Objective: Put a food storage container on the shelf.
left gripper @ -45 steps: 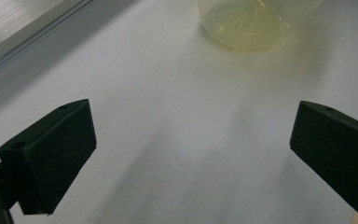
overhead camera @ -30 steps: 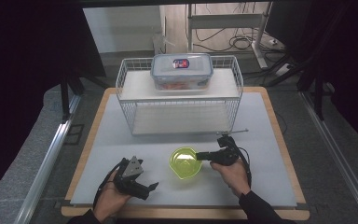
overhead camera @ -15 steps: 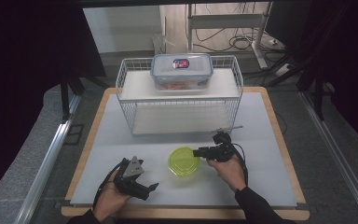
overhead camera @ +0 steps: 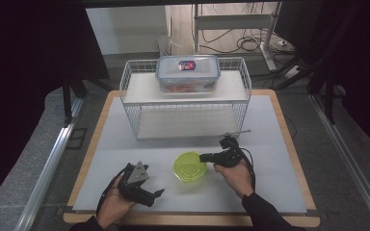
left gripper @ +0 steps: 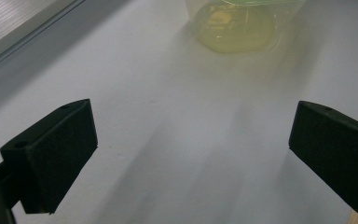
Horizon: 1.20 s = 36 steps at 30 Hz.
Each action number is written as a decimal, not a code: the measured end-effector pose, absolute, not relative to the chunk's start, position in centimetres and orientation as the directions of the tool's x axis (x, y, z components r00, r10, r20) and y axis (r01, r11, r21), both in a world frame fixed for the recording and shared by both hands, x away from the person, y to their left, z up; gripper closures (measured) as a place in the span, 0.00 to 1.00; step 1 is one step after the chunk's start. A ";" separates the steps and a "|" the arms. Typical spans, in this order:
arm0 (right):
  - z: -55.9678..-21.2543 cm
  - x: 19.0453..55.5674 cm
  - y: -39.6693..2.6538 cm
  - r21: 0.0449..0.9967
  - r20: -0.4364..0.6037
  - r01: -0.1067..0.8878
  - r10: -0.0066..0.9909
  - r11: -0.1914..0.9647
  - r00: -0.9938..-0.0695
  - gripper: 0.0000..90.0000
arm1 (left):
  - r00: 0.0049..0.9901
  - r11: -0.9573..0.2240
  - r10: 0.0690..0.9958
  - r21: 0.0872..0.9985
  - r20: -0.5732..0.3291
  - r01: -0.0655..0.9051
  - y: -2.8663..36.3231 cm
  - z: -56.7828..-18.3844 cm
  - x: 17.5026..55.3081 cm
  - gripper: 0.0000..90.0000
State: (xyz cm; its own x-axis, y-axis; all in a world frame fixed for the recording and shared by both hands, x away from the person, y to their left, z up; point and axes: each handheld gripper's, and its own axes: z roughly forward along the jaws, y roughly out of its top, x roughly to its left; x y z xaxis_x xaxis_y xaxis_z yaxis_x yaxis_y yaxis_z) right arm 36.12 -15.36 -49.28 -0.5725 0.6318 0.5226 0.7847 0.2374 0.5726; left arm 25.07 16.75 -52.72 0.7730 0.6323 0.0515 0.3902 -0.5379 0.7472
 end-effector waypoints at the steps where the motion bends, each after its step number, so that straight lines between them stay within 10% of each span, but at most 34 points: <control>1: -49.2 36.1 -15.4 0.568 0.540 0.791 0.623 0.227 -0.566 0.89 | 0.773 -0.538 0.632 0.748 0.052 0.389 16.8 -52.7 25.1 0.01; 15: -48.9 35.6 -15.4 0.581 0.493 0.768 0.635 0.269 -0.595 0.86 | 0.775 -0.542 0.630 0.746 0.054 0.388 16.7 -52.7 25.0 0.01; 22: -49.0 34.8 -15.9 0.559 0.476 0.776 0.654 0.290 -0.587 0.68 | 0.776 -0.543 0.629 0.745 0.054 0.388 16.7 -52.7 25.0 0.01; 36: -48.8 34.4 -16.1 0.526 0.602 0.820 0.583 0.224 -0.545 0.90 | 0.778 -0.546 0.626 0.745 0.059 0.383 16.6 -52.7 25.0 0.01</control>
State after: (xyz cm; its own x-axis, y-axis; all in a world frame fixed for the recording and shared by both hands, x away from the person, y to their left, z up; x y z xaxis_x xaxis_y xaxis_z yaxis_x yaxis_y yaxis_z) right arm 34.40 -16.12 -48.85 -0.5454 0.5829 0.6023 0.8205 0.2243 0.5259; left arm 25.04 16.60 -52.72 0.7779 0.6256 0.0593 0.3826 -0.5465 0.7450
